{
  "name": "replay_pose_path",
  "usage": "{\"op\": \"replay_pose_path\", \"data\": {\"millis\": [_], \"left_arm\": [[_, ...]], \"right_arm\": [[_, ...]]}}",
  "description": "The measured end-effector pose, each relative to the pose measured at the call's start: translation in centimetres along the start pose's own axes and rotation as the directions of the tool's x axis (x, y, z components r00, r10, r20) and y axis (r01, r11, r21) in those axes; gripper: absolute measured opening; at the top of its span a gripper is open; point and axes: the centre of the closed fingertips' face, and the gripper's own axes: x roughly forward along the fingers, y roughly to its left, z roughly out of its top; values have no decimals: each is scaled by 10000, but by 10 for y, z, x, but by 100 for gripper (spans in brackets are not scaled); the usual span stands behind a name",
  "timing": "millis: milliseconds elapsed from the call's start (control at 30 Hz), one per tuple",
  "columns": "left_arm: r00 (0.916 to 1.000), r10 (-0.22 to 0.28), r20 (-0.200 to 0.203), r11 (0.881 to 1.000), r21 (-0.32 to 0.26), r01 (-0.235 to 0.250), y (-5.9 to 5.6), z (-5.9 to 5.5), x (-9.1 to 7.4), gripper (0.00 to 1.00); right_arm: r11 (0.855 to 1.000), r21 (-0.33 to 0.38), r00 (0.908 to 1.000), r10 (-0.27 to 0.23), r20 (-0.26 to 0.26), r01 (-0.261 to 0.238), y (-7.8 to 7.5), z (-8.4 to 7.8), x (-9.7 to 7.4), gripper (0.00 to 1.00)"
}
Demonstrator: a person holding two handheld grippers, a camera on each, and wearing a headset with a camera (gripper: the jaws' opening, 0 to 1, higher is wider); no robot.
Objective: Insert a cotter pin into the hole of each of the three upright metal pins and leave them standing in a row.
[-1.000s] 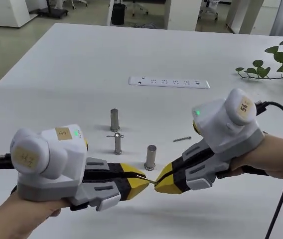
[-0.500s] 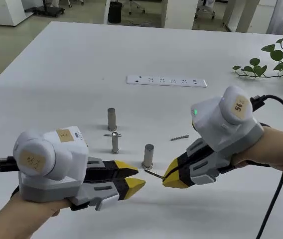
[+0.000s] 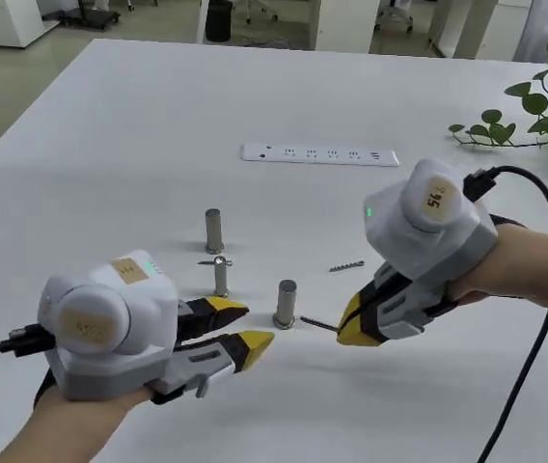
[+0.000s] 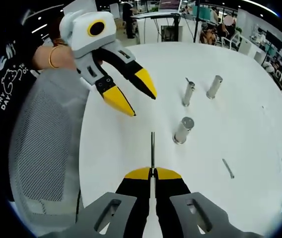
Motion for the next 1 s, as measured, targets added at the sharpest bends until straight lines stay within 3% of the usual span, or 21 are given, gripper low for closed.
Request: {"op": "replay_pose_path", "data": {"millis": [133,233,433,833,1000], "left_arm": [[9995,255,-178,9996,117,-252,1,-4,7,24],[9990,272,-347,9996,-91,-275,2,-8,13,24],[9978,362,-559,9993,-7,-363,0,-10,21,23],[9890,1123,-964,9933,-184,-1145,19,-17,46,24],[9884,1150,-994,9925,-305,-1186,21,-18,57,24]], "right_arm": [[9999,45,9985,-89,-533,91,-7,-8,3,0],[9989,-413,9931,-275,-1139,229,-16,-16,6,0],[9991,-350,9929,-260,-1164,221,-26,-16,8,0],[9978,-617,9889,-346,-1444,259,-36,-12,6,0],[9974,-681,9887,-348,-1458,251,-41,-10,7,0]]}}
